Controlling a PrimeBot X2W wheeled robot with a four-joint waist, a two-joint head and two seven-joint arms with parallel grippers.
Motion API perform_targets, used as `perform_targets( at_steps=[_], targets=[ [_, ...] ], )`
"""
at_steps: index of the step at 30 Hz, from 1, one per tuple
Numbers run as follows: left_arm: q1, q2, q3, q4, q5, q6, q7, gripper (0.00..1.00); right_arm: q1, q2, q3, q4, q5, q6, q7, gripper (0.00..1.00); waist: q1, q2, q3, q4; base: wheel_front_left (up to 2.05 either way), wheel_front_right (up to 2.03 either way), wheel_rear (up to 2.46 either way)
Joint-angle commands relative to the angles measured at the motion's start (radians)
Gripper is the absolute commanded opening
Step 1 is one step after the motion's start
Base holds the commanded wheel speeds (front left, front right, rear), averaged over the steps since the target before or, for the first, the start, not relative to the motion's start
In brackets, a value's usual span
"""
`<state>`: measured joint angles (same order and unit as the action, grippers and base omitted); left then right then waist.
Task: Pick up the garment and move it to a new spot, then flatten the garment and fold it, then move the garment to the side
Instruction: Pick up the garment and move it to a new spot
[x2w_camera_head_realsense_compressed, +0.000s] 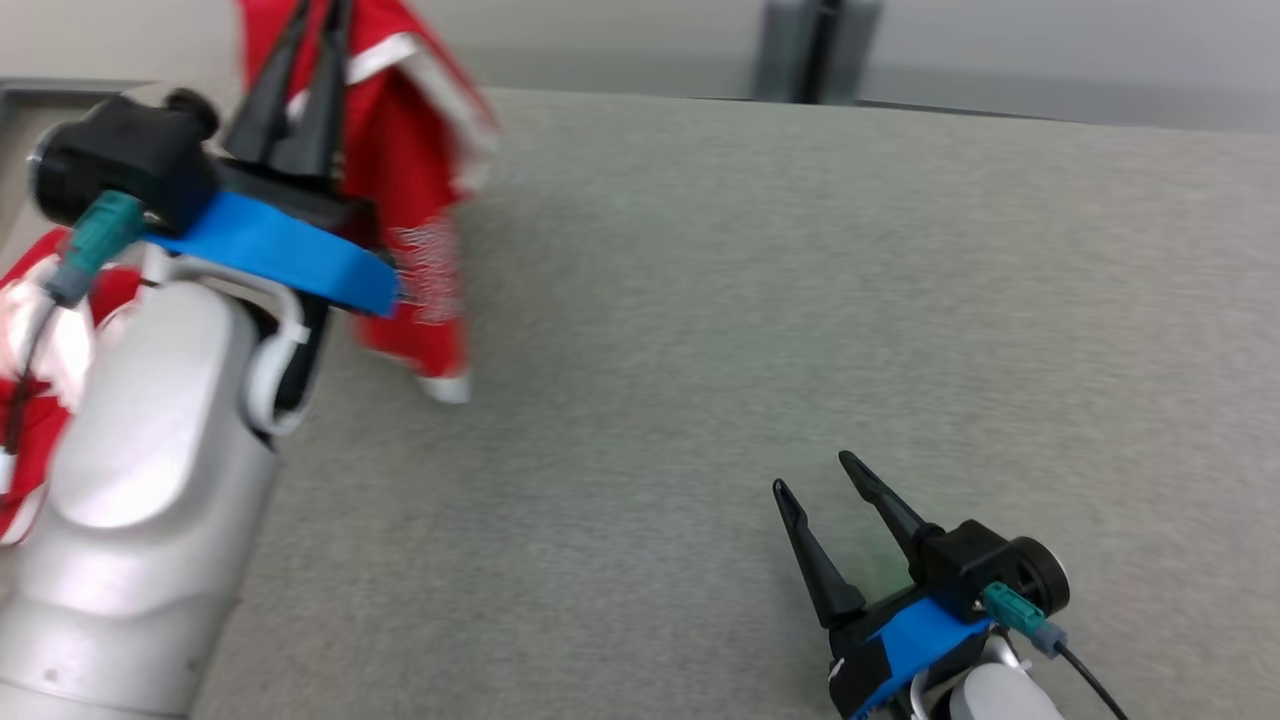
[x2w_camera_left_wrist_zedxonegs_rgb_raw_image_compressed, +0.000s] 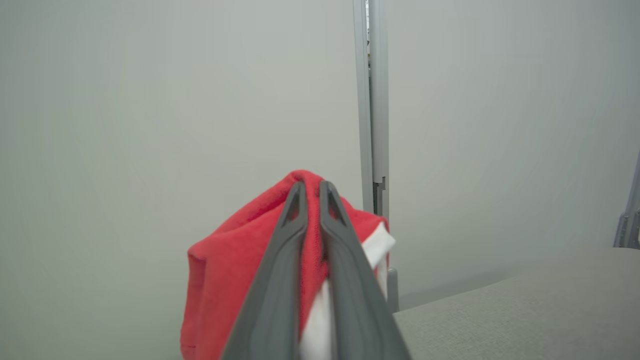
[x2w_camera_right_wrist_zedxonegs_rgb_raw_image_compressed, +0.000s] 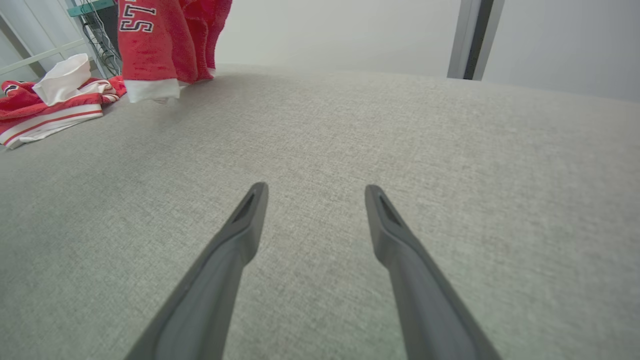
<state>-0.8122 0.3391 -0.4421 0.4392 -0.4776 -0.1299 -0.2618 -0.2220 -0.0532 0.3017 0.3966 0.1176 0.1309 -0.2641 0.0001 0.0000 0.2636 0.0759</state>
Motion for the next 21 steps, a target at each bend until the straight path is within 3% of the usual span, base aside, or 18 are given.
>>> perform_targets(
  at_steps=[1, 10, 15, 16, 17, 21],
  targets=[
    [0.022, -0.017, -0.013, -0.012, -0.007, -0.001, -0.005, 0.00, 0.019, 0.002, 0.005, -0.002, 0.008, 0.000, 0.000, 1.00, -0.0001, 0.0000, -0.054, -0.070, 0.00, 0.00, 0.00],
    [0.090, -0.194, -0.167, -0.088, -0.065, -0.001, -0.005, 0.00, 0.053, 0.002, 0.008, -0.018, 0.064, 0.000, 0.000, 1.00, -0.0001, 0.0000, -0.076, -0.227, 0.00, 0.00, 0.00],
    [0.145, -0.229, -0.280, -0.024, -0.046, -0.001, -0.004, 0.00, 0.050, 0.002, 0.009, -0.028, 0.083, 0.000, 0.000, 1.00, -0.0001, 0.0000, -0.068, -0.275, 0.00, 0.00, 0.00],
    [0.162, -0.231, -0.293, -0.001, -0.042, -0.001, -0.004, 0.36, 0.049, 0.003, 0.010, -0.030, 0.083, 0.000, 0.000, 1.00, -0.0001, 0.0000, -0.066, -0.277, 0.00, 0.00, 0.00],
    [0.176, -0.232, -0.293, 0.018, -0.034, -0.001, -0.004, 1.00, 0.049, 0.002, 0.008, -0.030, 0.082, 0.000, 0.000, 1.00, -0.0001, 0.0000, -0.065, -0.279, 0.00, 0.00, 0.00],
    [0.230, -0.233, -0.262, 0.076, -0.015, -0.001, -0.004, 1.00, 0.055, 0.002, -0.010, -0.033, 0.078, 0.000, 0.000, 1.00, -0.0001, 0.0000, -0.064, -0.264, 0.00, 0.00, 0.00]
  ],
)
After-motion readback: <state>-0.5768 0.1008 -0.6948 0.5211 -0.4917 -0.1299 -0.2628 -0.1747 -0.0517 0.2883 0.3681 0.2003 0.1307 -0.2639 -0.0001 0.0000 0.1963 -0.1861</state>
